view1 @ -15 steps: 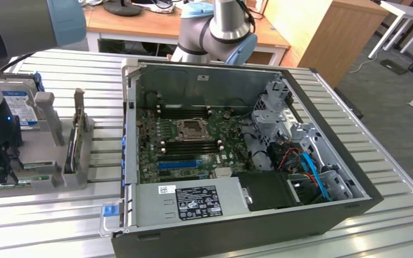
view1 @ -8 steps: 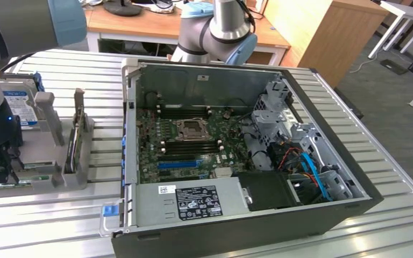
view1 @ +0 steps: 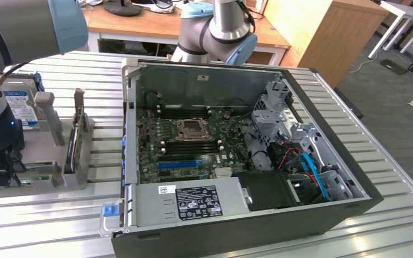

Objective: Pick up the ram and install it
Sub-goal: 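Pick up the ram and move it above insertion slot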

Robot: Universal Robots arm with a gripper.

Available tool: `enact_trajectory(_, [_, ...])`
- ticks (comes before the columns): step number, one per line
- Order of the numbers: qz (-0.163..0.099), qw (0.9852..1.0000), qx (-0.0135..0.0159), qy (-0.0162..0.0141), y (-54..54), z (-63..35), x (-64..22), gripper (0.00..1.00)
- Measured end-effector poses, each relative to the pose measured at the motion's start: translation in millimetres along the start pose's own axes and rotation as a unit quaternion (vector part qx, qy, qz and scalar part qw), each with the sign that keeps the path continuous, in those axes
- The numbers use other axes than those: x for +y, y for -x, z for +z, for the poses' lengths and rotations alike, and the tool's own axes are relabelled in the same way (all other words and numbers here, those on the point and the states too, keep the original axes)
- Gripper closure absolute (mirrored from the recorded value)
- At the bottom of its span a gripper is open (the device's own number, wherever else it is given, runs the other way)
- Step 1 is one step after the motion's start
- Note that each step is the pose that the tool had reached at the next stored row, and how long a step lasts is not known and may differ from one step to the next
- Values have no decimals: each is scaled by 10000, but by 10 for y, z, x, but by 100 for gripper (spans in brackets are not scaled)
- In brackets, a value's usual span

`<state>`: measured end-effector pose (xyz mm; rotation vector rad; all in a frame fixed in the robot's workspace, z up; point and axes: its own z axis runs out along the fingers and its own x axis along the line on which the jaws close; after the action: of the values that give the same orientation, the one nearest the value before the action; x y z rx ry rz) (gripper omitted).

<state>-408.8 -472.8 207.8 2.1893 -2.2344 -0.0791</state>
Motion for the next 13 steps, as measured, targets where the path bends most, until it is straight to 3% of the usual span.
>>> enact_trajectory(7, [0, 10000, -1, -1, -2, 80, -4, 64])
enact_trajectory(13, [0, 10000, -3, -2, 4, 88, -5, 64])
